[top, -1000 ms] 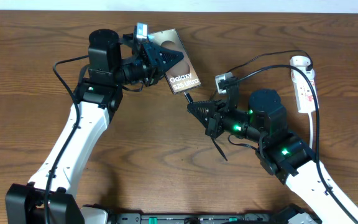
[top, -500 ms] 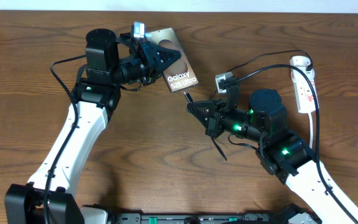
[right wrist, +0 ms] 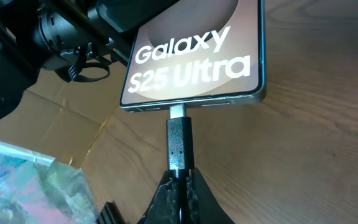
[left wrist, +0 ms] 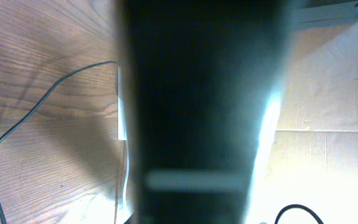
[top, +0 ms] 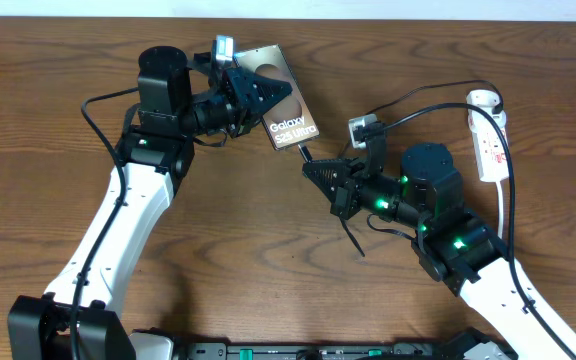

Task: Plug charger to phone and switch on socket
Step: 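Push the USB-C plug up into the phone's port with the right gripper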

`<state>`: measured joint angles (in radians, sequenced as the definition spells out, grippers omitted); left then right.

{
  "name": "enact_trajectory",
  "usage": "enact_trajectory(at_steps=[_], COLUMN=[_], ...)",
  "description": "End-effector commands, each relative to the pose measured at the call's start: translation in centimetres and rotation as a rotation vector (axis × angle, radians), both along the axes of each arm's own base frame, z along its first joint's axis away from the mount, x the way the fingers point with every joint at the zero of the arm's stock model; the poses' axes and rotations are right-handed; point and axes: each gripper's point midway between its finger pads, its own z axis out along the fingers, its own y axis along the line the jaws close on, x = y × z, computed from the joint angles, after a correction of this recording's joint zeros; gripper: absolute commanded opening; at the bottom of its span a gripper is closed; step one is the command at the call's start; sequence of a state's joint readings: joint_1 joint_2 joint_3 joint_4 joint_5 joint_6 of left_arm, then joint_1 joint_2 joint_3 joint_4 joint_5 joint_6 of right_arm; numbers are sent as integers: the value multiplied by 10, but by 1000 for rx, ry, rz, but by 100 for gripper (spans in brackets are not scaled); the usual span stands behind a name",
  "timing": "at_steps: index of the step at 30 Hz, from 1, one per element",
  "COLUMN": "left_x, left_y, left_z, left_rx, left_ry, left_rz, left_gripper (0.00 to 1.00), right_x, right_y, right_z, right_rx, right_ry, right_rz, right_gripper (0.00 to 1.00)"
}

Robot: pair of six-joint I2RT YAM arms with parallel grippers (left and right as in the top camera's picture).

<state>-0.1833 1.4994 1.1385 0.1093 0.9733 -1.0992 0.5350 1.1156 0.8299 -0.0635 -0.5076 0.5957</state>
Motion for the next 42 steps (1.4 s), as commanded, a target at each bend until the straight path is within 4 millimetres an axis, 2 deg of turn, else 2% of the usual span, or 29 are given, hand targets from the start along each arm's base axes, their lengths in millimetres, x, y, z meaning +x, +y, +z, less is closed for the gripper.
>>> enact_trajectory(at_steps=[1, 31, 42], left_x=[-8, -9, -13], left_y=[-2, -3, -13], left_z=[17, 16, 16], left_rx=[-14, -34, -31], left_ry=[-55, -3, -4], left_rz=[-37, -32, -50], left_gripper=[7, 7, 7], right_x=[4, 8, 11], right_y=[-1, -3, -1], right_z=[4, 5, -3], right_rx=[3, 4, -4], right_ry=[-8, -13, 13], right_rz=[-13, -40, -41], right_gripper=[1, 1, 1])
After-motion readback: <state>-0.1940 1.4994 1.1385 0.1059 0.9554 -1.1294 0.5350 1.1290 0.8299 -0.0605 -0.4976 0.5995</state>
